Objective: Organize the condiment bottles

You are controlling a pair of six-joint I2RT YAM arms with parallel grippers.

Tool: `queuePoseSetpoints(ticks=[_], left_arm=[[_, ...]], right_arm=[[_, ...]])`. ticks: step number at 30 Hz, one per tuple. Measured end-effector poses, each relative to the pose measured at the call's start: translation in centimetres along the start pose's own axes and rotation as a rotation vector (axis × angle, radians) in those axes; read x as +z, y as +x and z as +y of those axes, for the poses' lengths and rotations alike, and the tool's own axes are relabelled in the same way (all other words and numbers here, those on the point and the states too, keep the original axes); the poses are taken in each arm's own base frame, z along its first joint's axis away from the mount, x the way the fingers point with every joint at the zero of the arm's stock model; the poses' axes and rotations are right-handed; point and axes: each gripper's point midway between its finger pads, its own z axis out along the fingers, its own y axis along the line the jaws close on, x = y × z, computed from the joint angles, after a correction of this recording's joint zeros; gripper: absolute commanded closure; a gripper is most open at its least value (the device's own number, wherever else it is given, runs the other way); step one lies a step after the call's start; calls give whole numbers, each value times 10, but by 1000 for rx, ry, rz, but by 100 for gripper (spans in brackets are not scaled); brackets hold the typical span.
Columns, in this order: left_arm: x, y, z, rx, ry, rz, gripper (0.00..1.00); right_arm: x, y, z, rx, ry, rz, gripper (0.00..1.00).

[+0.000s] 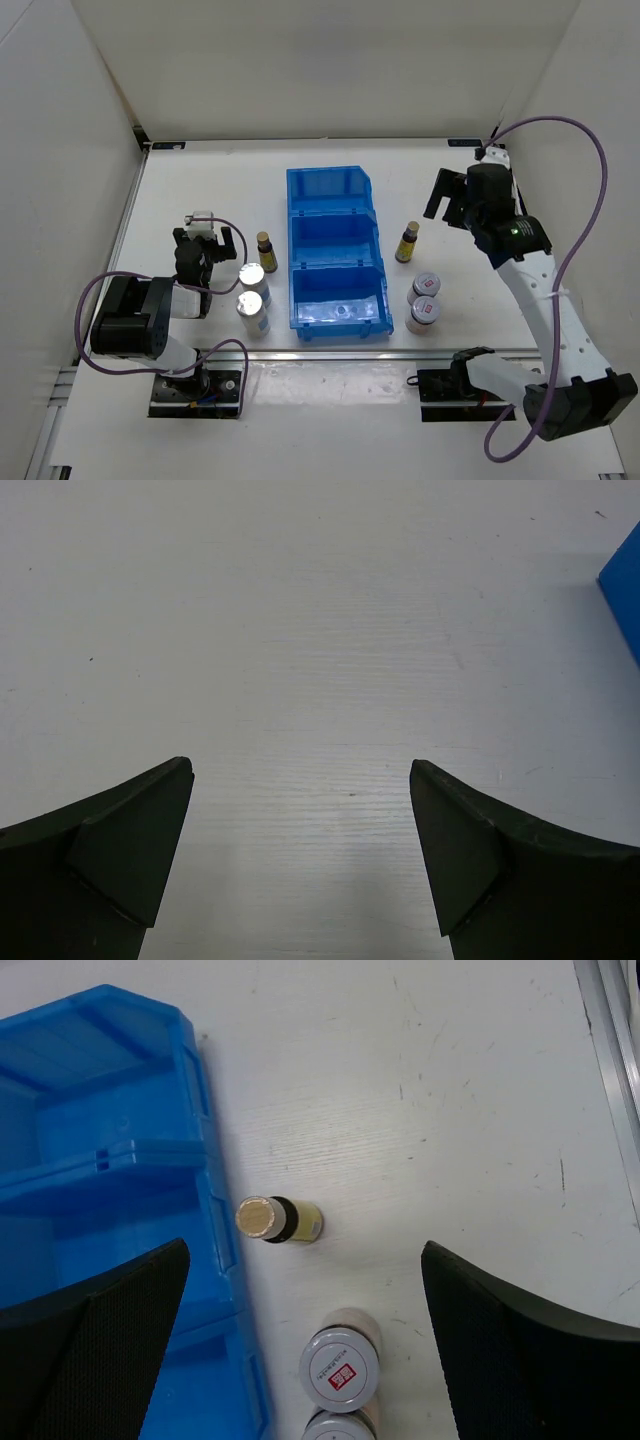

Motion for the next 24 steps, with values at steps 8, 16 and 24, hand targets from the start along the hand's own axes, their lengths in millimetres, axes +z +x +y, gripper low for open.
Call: queuePoseSetpoints(ticks=[8, 16, 24], left_arm=[[0, 0, 0, 0, 0, 0, 0], [0, 0, 0, 0, 0, 1, 0], [0, 1, -1, 0, 4, 4, 0]], right_arm=[[-17, 14, 53, -232, -183, -9, 0], [47, 66, 56, -366, -51, 188, 1], [85, 98, 47, -364, 68, 300, 8]])
